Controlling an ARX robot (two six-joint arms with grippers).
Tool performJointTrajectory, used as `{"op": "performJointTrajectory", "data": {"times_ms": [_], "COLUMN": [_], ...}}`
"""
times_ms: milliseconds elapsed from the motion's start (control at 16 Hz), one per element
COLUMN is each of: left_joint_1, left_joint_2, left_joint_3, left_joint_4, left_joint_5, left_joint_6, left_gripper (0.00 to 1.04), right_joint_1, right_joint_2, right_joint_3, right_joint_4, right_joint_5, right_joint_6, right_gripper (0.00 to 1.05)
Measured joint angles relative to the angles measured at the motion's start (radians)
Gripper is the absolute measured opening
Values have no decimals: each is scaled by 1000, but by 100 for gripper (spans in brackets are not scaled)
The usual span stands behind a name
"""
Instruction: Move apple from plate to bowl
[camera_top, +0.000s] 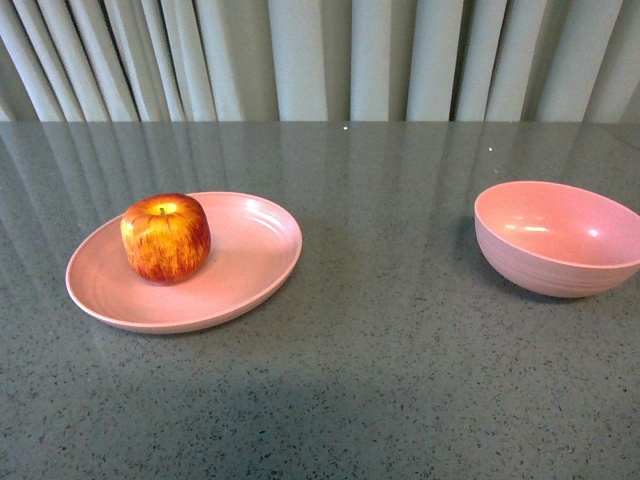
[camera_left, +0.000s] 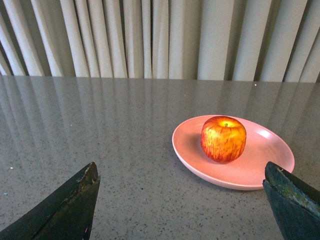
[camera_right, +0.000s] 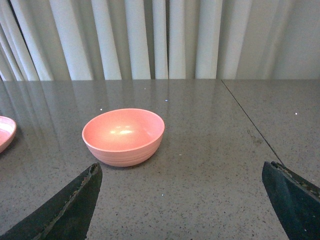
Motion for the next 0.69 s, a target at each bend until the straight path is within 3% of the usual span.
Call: {"op": "performJointTrajectory", "data": {"times_ms": [688], "left_joint_1": [0], "left_joint_2": [0], "left_joint_3": [0], "left_joint_4": [0], "left_joint_5": [0], "left_joint_6": [0], "left_gripper": [98], "right_joint_1": [0], "right_joint_2": [0], "right_joint_3": [0], "right_joint_4": [0], "right_joint_5": [0], "right_joint_6": [0], "right_gripper": [98]}}
